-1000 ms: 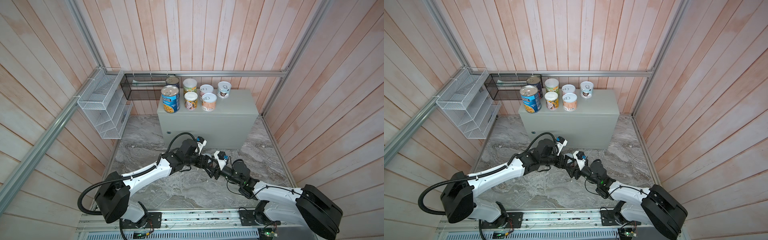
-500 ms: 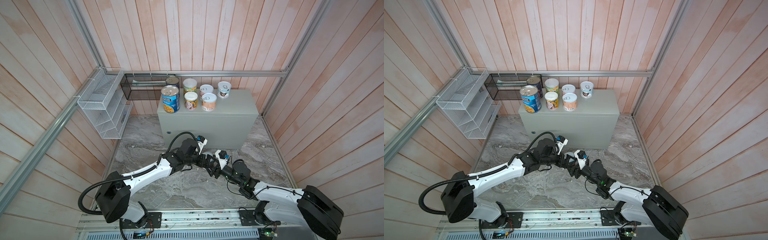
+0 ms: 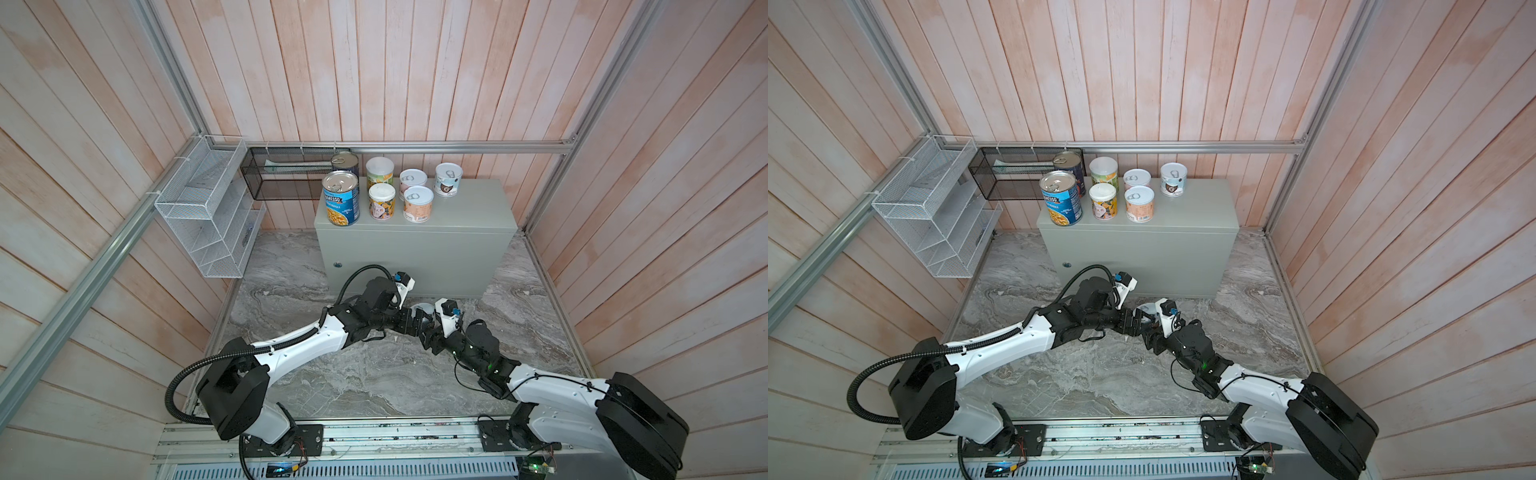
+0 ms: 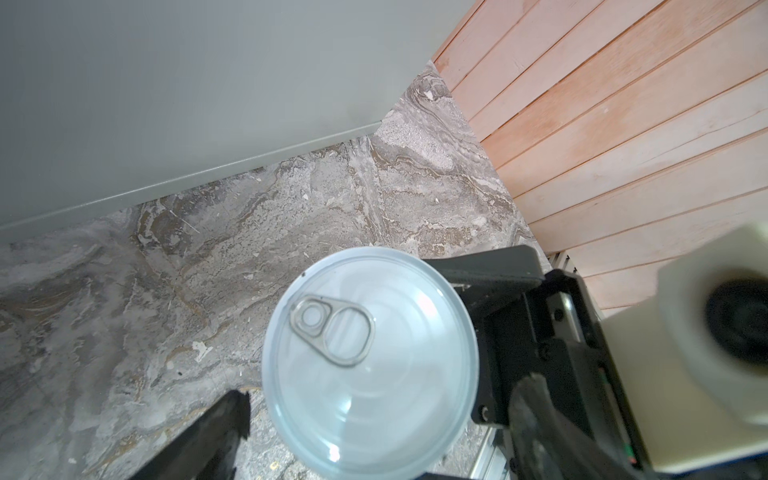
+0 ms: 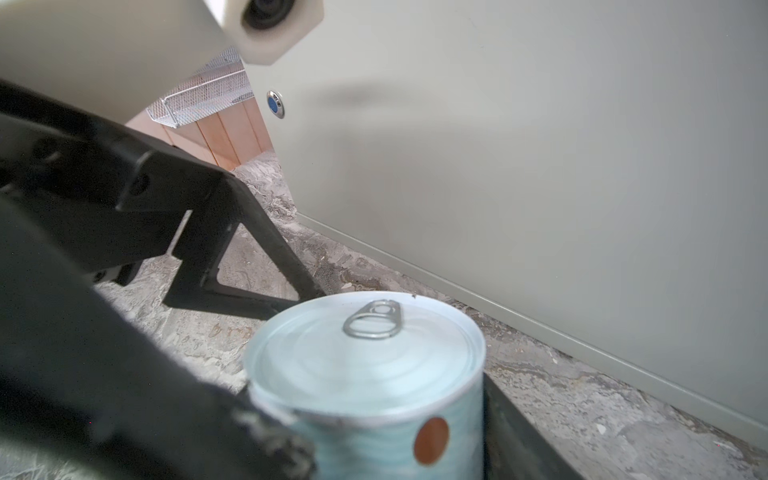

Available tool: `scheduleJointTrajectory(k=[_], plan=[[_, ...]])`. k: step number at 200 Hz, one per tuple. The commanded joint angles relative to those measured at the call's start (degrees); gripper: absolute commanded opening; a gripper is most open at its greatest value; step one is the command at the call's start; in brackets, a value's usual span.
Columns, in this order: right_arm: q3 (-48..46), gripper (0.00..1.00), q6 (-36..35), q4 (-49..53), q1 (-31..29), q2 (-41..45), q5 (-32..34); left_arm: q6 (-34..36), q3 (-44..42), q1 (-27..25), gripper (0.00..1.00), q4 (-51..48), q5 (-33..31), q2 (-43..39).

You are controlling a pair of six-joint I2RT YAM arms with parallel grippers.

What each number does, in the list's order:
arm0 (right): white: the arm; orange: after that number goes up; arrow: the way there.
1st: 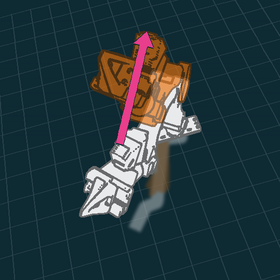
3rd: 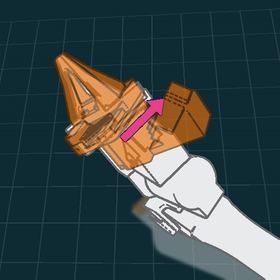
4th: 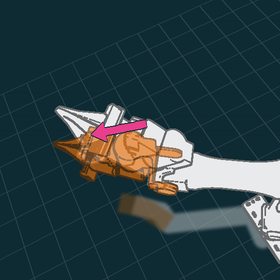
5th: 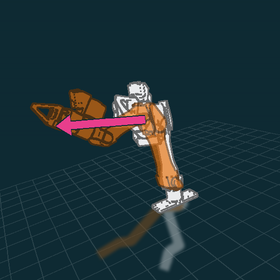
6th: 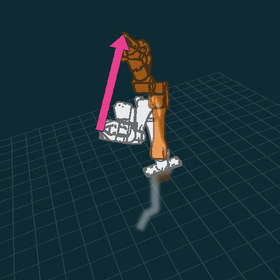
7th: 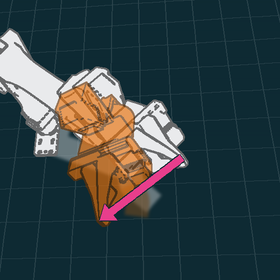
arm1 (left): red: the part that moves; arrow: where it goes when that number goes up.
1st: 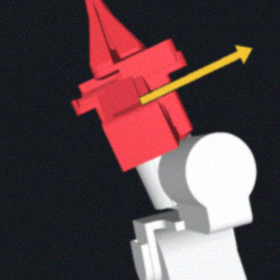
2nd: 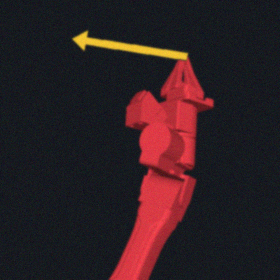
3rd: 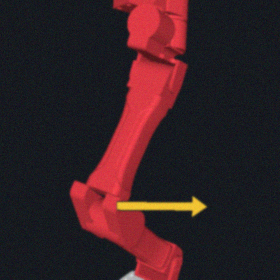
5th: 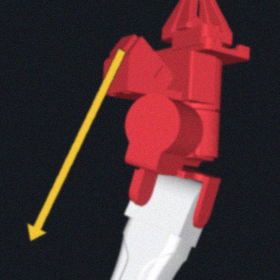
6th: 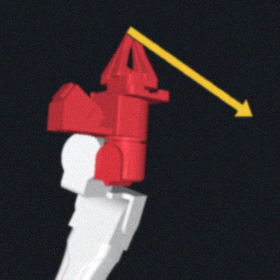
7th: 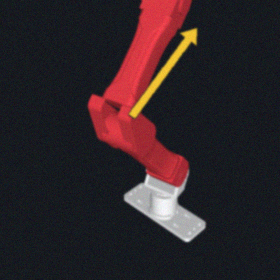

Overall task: Place and organize the canned foods onto the counter
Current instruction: 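Close the right gripper on the teal can and open the left gripper, then raise the teal can onto the cabinet with the right gripper while the left withdraws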

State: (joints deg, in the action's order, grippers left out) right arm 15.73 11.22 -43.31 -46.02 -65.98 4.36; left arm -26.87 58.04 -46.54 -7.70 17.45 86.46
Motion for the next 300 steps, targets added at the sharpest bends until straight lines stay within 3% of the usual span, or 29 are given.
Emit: scheduleJointTrajectory(k=[1,73,125,169,219,300], plan=[[1.5,0.59,1.3,-3.9,0.3,1.7,3.6,0.0,-1.9,0.1,1.0,-1.3,-1.6,-1.7],[2.1,0.58,1.8,0.0,0.4,4.9,7.6,-1.3,-7.8,1.8,1.0,1.7,-10.7,-11.8],[4.1,0.58,0.0,7.1,0.4,12.0,10.8,0.3,-11.6,4.2,1.0,1.5,-15.3,-17.2],[5.4,0.58,-0.7,11.0,0.4,19.6,12.8,2.7,-16.6,5.8,1.0,5.4,-17.5,-18.7],[8.1,0.58,-2.1,18.2,0.5,27.3,14.2,8.7,-19.9,6.4,1.0,8.2,-26.3,-17.2],[21.6,0.57,1.7,28.3,0.8,29.2,19.5,11.1,-28.8,6.4,1.0,23.0,-23.1,-15.2]])
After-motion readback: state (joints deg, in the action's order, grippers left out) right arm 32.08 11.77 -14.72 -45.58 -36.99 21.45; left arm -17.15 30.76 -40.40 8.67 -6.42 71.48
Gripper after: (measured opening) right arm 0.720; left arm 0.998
